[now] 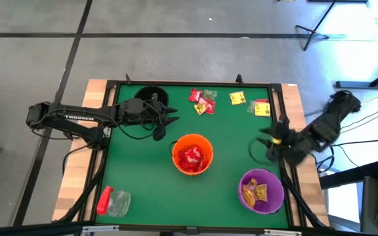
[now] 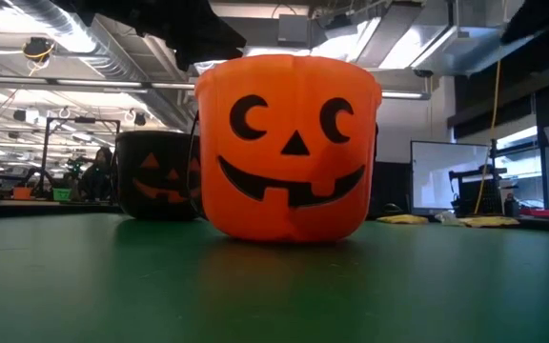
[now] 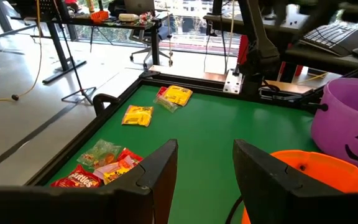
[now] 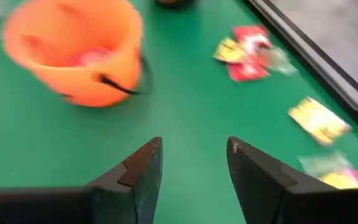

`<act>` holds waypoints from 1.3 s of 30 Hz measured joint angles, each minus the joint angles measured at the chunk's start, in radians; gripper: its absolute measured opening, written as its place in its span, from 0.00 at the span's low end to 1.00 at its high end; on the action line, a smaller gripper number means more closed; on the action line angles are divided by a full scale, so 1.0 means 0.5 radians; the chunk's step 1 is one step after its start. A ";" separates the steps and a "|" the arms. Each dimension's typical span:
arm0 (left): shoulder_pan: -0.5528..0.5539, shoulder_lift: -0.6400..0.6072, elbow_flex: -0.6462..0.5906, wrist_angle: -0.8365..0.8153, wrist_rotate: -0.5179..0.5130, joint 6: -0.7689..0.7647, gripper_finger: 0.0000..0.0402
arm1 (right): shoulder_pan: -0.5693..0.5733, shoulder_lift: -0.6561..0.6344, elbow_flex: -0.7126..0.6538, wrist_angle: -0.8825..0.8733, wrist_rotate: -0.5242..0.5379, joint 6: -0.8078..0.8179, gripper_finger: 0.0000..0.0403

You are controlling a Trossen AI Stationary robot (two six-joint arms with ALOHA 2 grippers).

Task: Sort candy
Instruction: Put the yellow candy into the purple bin

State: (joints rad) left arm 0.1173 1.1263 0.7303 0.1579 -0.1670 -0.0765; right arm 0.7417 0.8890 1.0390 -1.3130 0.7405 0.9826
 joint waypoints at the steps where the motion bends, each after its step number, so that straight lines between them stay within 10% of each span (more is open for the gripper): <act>1: 0.000 0.000 0.000 0.000 0.000 0.000 0.37 | -0.113 -0.015 -0.019 0.009 -0.058 -0.073 0.44; 10: 0.000 0.000 0.000 0.000 0.000 0.015 0.37 | -1.054 0.032 -0.372 0.752 -0.917 -1.148 0.45; 28: 0.000 0.001 0.000 -0.014 0.000 0.015 0.37 | -3.147 0.204 -0.602 0.846 -1.271 -1.888 0.45; 39: 0.000 0.001 0.000 -0.016 0.000 0.015 0.37 | -3.420 0.588 -0.601 0.909 -1.341 -1.853 0.45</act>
State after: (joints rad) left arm 0.1172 1.1267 0.7303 0.1497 -0.1669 -0.0689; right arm -0.9684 1.1830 0.7383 -0.8584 0.0698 0.0563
